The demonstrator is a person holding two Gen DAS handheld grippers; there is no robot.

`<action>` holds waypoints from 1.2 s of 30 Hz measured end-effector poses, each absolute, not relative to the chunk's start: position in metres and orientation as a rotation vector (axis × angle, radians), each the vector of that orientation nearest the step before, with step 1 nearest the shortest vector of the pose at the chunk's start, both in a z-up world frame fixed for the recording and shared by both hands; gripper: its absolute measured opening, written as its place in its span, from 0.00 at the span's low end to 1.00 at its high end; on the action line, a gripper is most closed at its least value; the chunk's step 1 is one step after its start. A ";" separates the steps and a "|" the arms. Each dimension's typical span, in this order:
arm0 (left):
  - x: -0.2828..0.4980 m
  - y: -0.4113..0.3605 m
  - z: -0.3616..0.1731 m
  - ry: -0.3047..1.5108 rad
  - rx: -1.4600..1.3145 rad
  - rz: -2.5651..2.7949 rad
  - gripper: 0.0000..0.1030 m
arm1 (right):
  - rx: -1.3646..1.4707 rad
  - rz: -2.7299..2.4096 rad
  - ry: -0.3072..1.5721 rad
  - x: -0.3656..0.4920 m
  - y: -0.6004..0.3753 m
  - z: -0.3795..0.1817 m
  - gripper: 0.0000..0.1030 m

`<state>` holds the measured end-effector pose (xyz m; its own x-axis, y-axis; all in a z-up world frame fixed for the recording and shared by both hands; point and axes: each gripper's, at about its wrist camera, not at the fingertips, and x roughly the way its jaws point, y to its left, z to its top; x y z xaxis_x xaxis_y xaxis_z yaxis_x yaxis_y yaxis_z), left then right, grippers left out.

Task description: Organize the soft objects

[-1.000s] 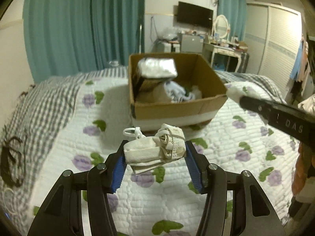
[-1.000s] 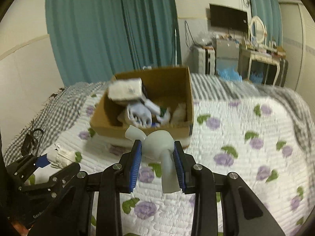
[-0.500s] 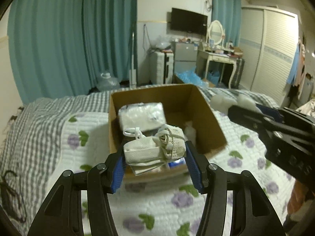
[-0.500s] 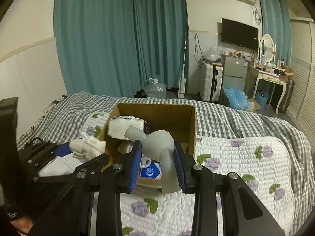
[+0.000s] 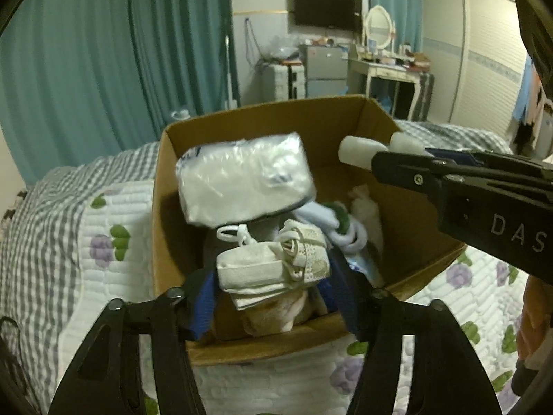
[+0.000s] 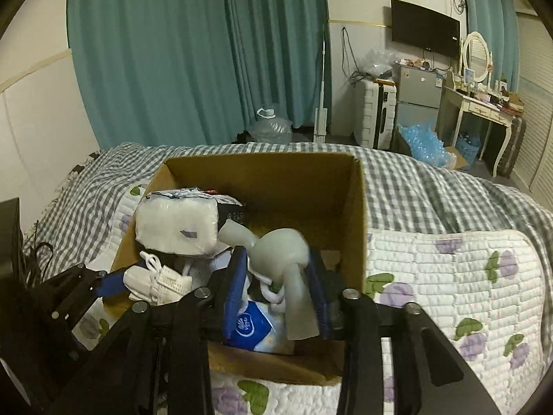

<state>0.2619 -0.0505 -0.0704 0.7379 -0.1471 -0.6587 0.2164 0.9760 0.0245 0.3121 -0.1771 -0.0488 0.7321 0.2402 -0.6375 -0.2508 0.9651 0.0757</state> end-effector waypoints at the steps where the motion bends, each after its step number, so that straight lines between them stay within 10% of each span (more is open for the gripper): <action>1: 0.262 -0.050 -0.072 0.715 0.103 -0.196 0.66 | -0.003 0.271 0.703 0.313 -0.177 -0.050 0.41; 4: 0.259 -0.048 -0.072 0.699 0.105 -0.176 0.67 | 0.039 0.274 0.686 0.311 -0.182 -0.047 0.69; 16: 0.216 -0.036 0.006 0.553 0.071 -0.145 0.72 | 0.045 0.233 0.506 0.242 -0.205 0.054 0.71; 23: 0.151 -0.021 0.096 0.338 0.025 -0.116 0.92 | -0.019 0.254 0.353 0.161 -0.211 0.124 0.97; 36: 0.068 -0.021 0.110 0.237 -0.033 -0.052 0.96 | 0.021 0.257 0.204 0.077 -0.231 0.106 1.00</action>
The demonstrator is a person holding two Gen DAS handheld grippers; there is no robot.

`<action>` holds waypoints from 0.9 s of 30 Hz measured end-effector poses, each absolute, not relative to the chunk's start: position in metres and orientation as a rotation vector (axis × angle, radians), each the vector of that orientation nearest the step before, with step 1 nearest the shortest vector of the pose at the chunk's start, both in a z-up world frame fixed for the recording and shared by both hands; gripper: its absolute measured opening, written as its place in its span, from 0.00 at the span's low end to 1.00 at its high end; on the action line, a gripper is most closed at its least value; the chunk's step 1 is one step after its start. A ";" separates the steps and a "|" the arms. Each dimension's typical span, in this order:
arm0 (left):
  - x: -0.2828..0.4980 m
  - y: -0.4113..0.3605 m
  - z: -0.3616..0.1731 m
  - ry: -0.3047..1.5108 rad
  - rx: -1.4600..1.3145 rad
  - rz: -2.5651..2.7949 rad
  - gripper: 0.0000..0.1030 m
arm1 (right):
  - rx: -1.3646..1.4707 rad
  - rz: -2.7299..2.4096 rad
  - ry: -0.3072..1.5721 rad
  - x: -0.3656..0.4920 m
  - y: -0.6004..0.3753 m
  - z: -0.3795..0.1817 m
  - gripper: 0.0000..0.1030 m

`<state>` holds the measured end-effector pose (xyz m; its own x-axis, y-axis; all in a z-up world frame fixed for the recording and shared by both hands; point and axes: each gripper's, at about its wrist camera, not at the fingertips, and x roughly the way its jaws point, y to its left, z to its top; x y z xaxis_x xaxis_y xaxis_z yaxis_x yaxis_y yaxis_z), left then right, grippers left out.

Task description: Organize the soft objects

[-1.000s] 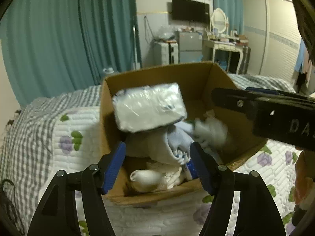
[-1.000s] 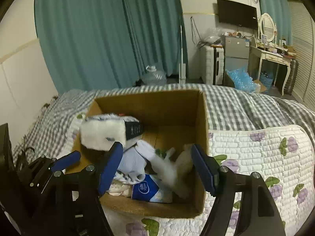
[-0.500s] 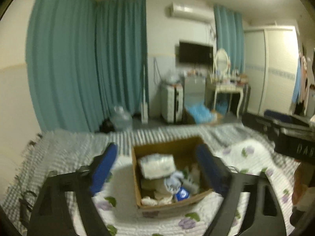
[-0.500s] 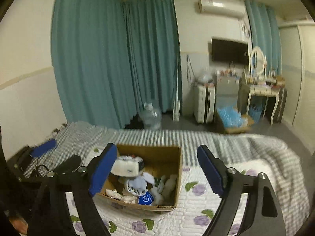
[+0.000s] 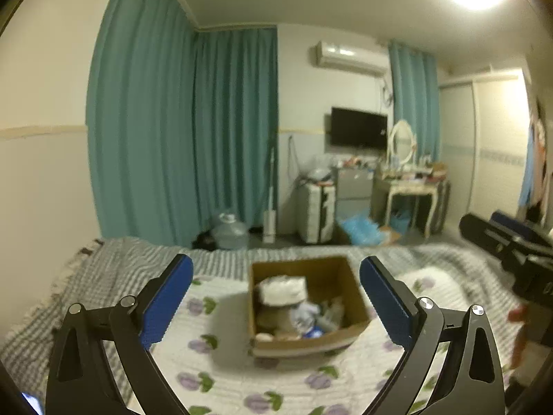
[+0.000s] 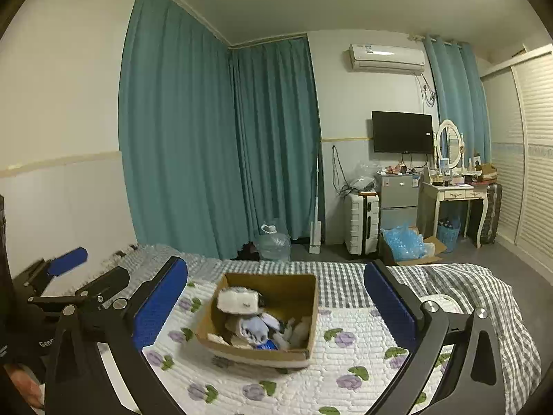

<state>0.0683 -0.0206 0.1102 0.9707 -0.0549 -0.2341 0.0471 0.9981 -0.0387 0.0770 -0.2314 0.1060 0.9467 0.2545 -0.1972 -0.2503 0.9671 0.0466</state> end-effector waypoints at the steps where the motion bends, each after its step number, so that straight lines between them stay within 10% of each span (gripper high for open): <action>1: 0.068 -0.024 0.104 0.243 -0.015 -0.038 0.96 | 0.017 0.251 0.210 0.077 -0.232 0.098 1.00; 27: 0.077 -0.028 0.011 0.351 0.019 0.007 0.96 | -0.007 0.209 0.329 0.112 -0.236 0.003 1.00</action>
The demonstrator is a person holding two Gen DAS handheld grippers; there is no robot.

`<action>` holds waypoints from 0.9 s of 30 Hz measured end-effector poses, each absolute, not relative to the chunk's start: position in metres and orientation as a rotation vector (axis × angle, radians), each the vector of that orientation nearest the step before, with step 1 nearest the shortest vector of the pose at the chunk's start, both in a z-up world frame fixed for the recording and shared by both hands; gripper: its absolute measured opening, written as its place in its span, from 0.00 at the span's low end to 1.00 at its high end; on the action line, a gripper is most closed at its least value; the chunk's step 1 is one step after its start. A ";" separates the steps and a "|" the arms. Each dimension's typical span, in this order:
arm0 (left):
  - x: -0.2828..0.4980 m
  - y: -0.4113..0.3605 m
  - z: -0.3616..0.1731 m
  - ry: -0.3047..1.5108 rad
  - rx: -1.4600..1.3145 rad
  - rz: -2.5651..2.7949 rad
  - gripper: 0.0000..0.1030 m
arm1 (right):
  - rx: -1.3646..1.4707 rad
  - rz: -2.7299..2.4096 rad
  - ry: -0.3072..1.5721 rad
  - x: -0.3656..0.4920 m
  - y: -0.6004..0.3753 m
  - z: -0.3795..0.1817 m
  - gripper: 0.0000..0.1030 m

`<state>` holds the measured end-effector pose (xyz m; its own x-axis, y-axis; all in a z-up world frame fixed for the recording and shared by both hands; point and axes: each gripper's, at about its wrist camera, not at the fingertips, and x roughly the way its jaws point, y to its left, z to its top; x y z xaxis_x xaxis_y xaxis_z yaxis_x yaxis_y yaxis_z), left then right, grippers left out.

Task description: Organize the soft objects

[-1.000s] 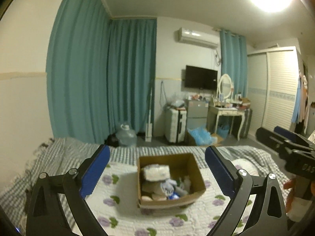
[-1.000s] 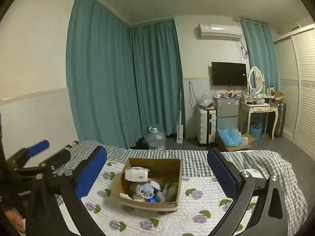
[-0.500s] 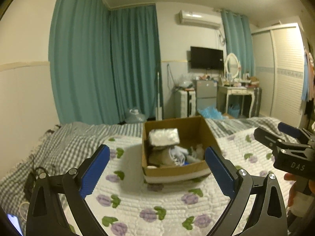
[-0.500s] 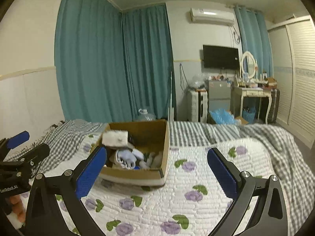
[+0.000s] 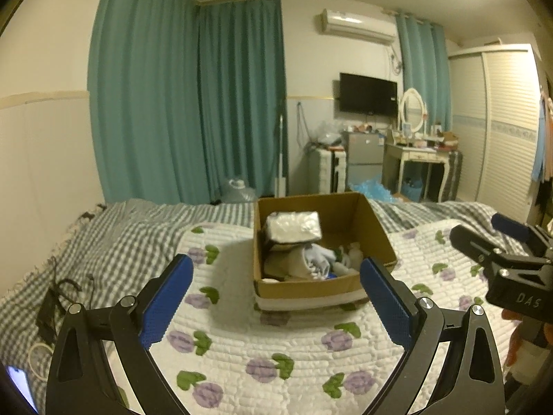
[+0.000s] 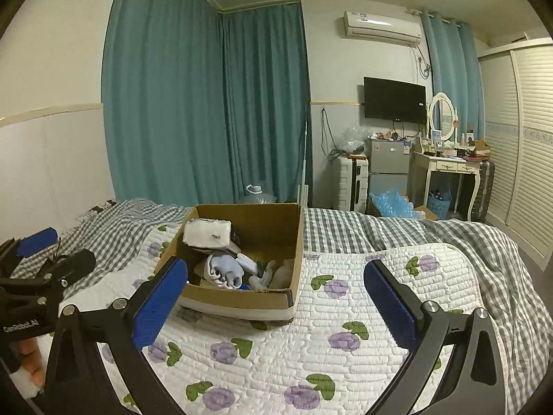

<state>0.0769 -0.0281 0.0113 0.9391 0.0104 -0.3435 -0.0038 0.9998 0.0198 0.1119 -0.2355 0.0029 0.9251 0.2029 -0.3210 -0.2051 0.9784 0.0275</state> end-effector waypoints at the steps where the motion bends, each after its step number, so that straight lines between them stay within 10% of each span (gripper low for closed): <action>1: 0.077 -0.028 0.010 0.355 0.019 0.008 0.96 | -0.009 0.209 0.327 0.111 -0.235 0.003 1.00; 27: 0.079 -0.026 0.005 0.401 -0.014 -0.010 0.96 | -0.021 0.214 0.324 0.109 -0.231 0.002 1.00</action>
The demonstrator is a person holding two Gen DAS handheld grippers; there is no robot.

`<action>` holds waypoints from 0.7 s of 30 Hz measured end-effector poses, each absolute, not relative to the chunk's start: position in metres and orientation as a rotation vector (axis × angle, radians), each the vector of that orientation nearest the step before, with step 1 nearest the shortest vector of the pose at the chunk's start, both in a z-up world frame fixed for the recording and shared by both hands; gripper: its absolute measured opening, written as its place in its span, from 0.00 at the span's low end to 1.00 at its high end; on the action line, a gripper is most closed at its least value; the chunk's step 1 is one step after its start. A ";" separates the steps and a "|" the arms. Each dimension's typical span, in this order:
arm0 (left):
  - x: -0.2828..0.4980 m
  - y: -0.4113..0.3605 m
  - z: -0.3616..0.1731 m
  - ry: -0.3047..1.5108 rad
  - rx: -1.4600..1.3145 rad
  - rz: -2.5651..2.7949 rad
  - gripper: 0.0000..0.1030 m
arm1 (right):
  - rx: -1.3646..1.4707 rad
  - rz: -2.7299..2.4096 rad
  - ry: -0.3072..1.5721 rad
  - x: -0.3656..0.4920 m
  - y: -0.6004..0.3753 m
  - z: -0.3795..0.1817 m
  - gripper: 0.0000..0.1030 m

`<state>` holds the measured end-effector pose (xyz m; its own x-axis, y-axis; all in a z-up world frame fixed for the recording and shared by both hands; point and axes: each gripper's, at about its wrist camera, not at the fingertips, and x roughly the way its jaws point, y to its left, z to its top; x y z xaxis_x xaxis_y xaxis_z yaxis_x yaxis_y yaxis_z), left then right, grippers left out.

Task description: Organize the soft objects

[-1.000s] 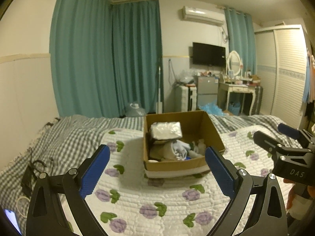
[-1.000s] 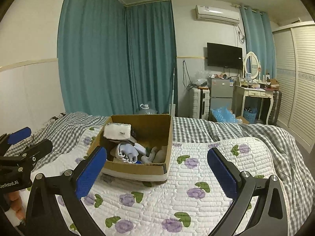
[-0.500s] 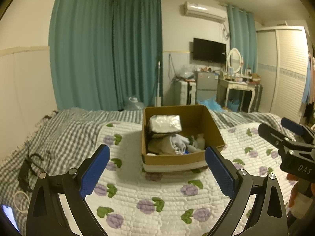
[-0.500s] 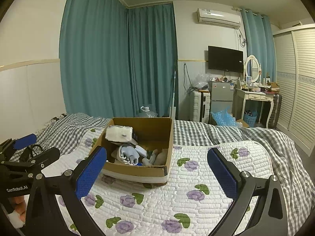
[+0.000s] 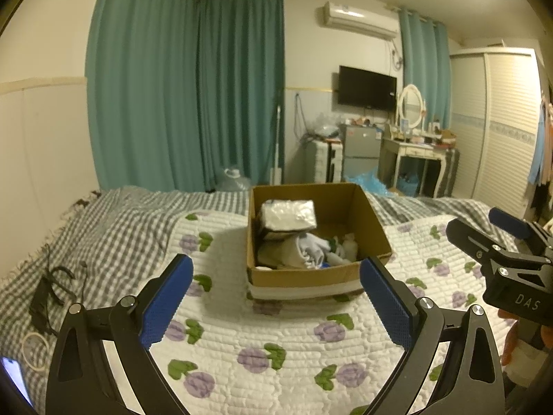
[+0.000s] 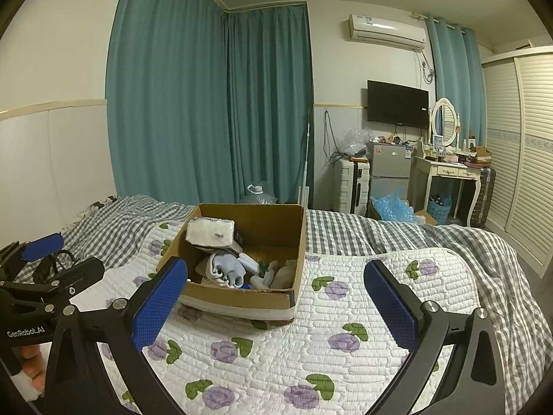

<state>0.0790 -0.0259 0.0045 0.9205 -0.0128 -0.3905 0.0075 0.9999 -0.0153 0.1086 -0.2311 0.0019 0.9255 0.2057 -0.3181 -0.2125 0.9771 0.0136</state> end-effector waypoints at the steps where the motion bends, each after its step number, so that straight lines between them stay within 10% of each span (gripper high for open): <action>1: 0.079 -0.026 0.004 0.402 -0.012 -0.010 0.96 | -0.020 0.216 0.323 0.108 -0.232 0.002 1.00; 21: 0.076 -0.025 0.005 0.403 -0.008 -0.006 0.96 | -0.025 0.219 0.325 0.106 -0.234 0.001 1.00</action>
<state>0.0761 -0.0251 0.0054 0.9198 -0.0077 -0.3923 0.0045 0.9999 -0.0091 0.1063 -0.2336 0.0008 0.9242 0.2098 -0.3191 -0.2178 0.9759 0.0110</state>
